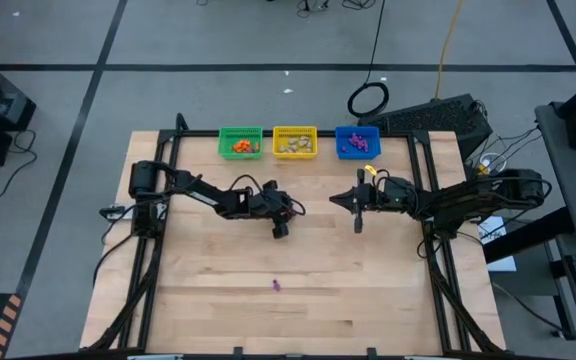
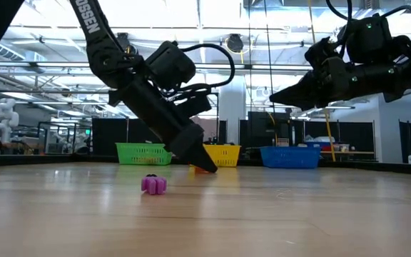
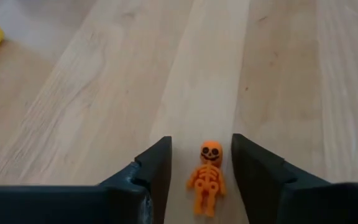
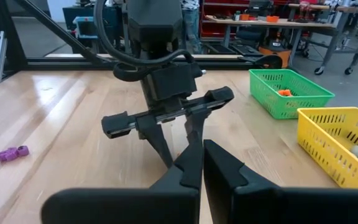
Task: Sort Halloween decoration
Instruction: Put the orange skeleton toy into the green bin
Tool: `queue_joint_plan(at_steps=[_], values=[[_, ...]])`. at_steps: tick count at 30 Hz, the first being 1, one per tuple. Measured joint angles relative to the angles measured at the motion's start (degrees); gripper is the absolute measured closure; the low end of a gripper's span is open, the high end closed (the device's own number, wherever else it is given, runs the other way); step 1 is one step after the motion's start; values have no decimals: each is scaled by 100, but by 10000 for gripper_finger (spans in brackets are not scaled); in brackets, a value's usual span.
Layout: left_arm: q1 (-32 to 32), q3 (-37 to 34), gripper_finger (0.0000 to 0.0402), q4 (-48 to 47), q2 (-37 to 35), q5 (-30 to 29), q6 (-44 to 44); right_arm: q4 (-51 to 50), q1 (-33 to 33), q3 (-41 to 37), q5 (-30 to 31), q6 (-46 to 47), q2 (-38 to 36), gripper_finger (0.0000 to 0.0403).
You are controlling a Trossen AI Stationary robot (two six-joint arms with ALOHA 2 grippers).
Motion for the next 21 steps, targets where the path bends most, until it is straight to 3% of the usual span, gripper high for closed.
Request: queue_joint_plan(at_steps=[11,21], values=[[-19,-3,380,-241,-30,145,234,0,-2,0,8,4,0,403],[514,-57,392,-1274,-973,41,330,35,-2,4,6,78,2,403]])
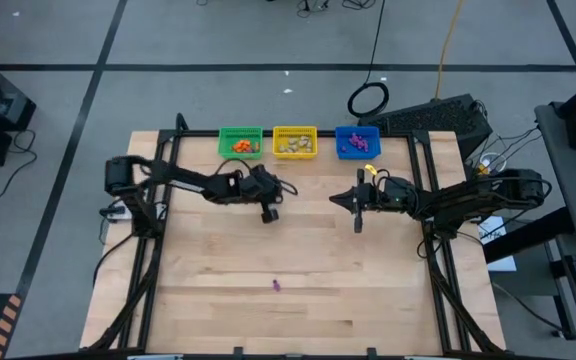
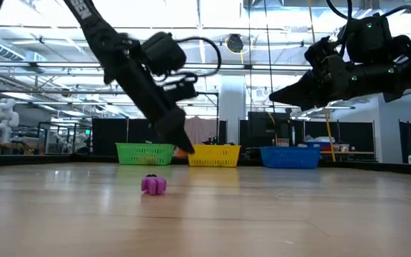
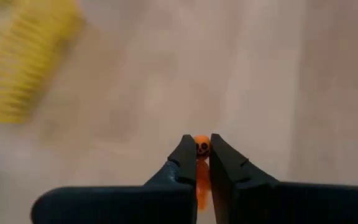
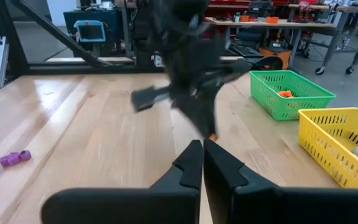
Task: Sort Halloween decoration
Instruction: Put the orange skeleton toy into the green bin
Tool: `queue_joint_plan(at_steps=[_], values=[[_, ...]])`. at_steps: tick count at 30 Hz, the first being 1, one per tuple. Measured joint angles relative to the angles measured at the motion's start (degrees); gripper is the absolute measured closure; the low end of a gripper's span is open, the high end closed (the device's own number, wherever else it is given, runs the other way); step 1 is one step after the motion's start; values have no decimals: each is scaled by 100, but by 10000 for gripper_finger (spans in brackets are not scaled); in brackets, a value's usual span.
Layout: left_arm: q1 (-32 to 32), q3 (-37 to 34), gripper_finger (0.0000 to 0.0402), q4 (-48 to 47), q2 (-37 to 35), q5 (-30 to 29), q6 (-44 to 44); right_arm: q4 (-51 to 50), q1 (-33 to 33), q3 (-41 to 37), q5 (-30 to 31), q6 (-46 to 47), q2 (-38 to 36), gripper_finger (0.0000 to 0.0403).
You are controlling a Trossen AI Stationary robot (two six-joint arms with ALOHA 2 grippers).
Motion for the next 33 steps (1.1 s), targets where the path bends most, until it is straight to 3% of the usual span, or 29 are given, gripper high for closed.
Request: queue_joint_plan(at_steps=[6,12,24,33], values=[[494,11,394,-704,-863,-399,54,5,0,2,2,77,0,403],[1447,16,395,-1120,-1349,-649,-134,-32,0,2,4,135,0,403],[3340,22,396,-826,-1150,323,44,-124,4,0,7,319,22,403],[3761,199,396,-936,-1150,885,119,-122,4,0,9,400,22,403]])
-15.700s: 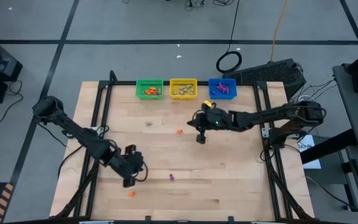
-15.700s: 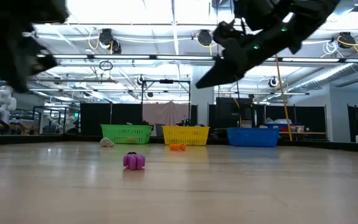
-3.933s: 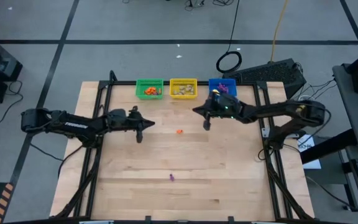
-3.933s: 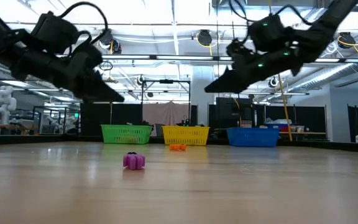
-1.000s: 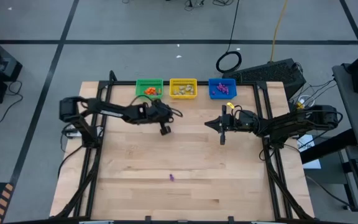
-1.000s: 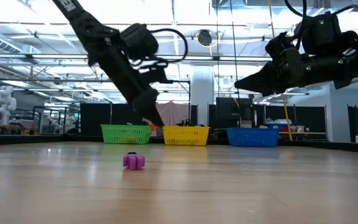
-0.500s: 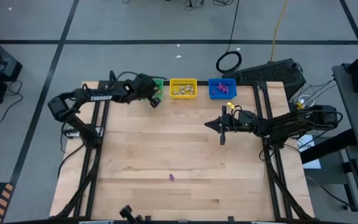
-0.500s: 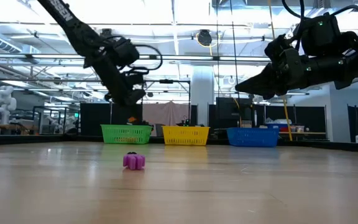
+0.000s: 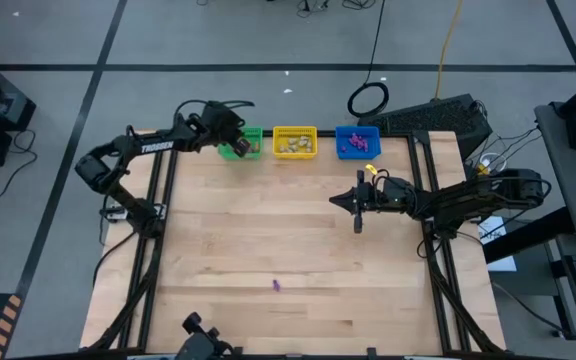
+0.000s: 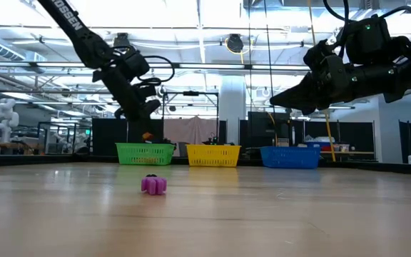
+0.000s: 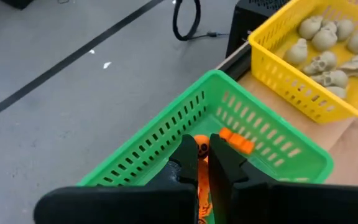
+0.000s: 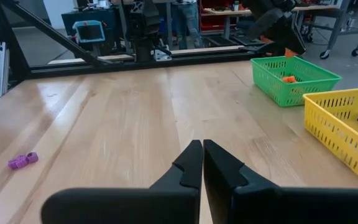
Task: Sort Halloween decoration
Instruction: Put the orange skeleton toy into the green bin
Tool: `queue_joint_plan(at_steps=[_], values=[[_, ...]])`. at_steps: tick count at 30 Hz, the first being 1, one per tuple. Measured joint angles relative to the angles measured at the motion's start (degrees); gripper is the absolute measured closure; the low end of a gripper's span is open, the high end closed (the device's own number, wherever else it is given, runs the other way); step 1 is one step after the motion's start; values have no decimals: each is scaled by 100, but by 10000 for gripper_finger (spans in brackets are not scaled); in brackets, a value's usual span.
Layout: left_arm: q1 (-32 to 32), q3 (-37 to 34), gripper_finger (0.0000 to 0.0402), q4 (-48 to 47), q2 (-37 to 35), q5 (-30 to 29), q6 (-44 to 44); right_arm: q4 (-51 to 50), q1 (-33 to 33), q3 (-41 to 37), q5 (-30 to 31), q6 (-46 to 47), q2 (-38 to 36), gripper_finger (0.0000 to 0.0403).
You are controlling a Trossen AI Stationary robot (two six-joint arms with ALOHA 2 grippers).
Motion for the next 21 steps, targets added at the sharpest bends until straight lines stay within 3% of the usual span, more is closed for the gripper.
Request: queue_joint_plan(at_steps=[14,21], values=[[14,617,394,-538,981,6,-16,-2,69,0,19,-10,0,403],[11,696,333,-678,1007,-28,-123,-148,107,0,405,-39,0,403]])
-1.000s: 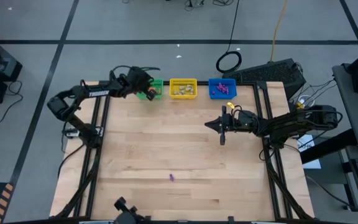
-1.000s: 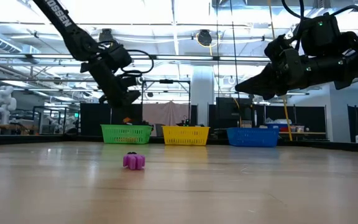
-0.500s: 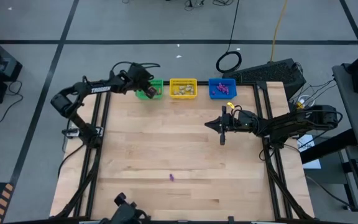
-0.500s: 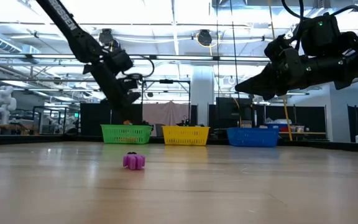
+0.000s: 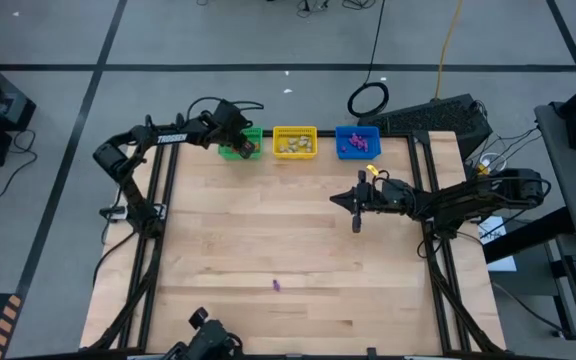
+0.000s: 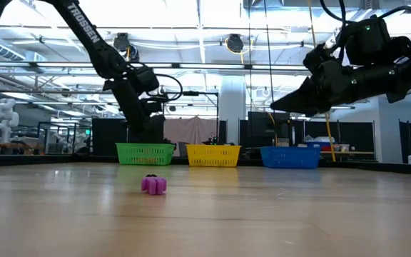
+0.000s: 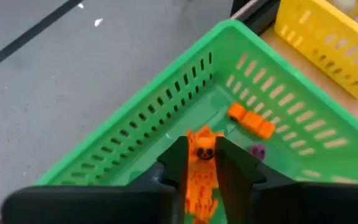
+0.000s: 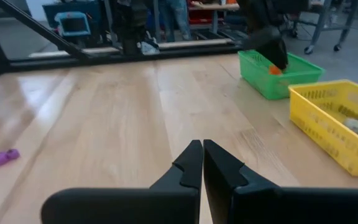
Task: Sort Halloween decoration
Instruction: Put the orange skeleton toy into the green bin, then put the violet skeleton toy into the blue bin
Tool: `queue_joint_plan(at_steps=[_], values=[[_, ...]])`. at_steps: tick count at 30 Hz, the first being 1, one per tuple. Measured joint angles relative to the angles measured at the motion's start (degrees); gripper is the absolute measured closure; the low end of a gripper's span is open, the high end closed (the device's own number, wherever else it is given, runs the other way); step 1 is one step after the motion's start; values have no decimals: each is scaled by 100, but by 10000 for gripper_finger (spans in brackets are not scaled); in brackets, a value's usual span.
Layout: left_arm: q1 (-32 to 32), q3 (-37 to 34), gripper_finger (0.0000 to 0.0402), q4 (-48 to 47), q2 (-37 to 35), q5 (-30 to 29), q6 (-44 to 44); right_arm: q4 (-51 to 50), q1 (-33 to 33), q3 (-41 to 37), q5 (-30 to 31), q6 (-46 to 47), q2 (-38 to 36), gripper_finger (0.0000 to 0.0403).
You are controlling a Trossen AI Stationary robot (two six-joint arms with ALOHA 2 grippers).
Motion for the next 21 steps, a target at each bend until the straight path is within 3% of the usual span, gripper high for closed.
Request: queue_joint_plan(at_steps=[6,12,15,21], values=[[-4,7,294,-101,-181,7,37,-204,0,0,12,-2,0,403],[-269,-138,354,45,-622,9,419,-244,0,2,4,43,0,403],[-531,-660,393,680,-885,21,330,-271,63,78,-1,214,0,403],[-1212,-2042,399,2483,-1446,30,115,-923,598,593,-8,31,200,403]])
